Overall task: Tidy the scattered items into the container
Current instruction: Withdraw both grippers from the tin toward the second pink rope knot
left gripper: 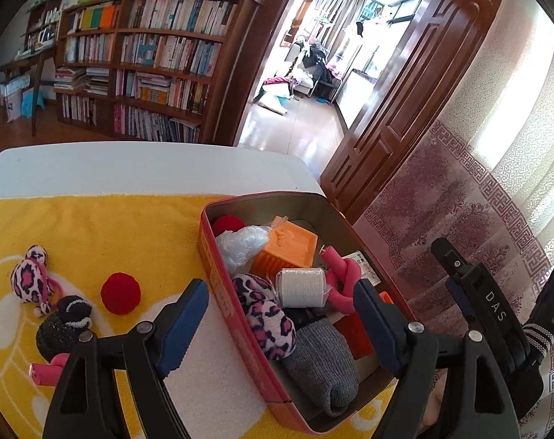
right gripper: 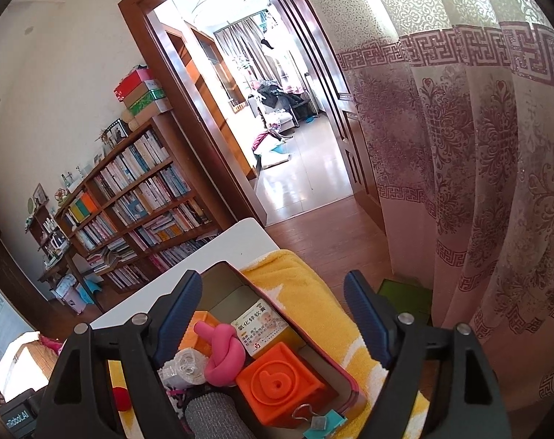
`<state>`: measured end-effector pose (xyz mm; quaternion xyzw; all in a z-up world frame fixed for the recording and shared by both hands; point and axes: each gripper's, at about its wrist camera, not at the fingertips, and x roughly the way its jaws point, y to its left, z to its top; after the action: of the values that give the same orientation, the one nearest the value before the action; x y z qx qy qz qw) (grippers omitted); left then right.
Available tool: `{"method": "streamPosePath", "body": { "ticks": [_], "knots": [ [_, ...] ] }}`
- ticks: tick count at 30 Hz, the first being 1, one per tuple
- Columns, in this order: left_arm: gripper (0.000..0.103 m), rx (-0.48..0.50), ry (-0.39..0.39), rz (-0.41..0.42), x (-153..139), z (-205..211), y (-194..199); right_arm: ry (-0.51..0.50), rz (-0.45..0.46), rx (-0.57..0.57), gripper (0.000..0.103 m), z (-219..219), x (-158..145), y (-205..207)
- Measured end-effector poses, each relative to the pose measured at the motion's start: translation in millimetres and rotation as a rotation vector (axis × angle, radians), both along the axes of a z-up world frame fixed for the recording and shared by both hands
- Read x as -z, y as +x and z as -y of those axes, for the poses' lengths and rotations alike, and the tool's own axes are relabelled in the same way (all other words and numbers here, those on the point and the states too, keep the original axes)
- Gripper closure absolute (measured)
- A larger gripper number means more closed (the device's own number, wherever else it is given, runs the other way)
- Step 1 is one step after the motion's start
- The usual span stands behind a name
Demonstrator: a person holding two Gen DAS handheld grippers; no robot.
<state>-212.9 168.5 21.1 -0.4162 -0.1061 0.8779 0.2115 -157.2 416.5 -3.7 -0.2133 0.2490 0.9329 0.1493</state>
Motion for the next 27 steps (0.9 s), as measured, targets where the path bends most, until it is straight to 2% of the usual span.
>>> {"method": "streamPosePath", "body": {
  "ticks": [8, 13, 18, 22, 27],
  "knots": [
    [0.020, -0.090, -0.022, 0.014, 4, 43, 16, 0.116, -0.055, -0.056, 0.020, 28, -13, 8],
    [0.020, -0.169, -0.025, -0.003, 2, 91, 37, 0.172, -0.078, -0.096, 0.020, 44, -17, 11],
    [0.020, -0.279, -0.087, -0.005, 11, 135, 51, 0.224, -0.092, -0.160, 0.020, 65, -18, 13],
    [0.020, -0.298, -0.090, 0.033, 27, 147, 55, 0.249, -0.075, -0.201, 0.020, 78, -13, 11],
    [0.020, -0.274, -0.120, 0.051, 46, 138, 55, 0.263, -0.065, -0.217, 0.020, 83, -10, 9]
  ]
}}
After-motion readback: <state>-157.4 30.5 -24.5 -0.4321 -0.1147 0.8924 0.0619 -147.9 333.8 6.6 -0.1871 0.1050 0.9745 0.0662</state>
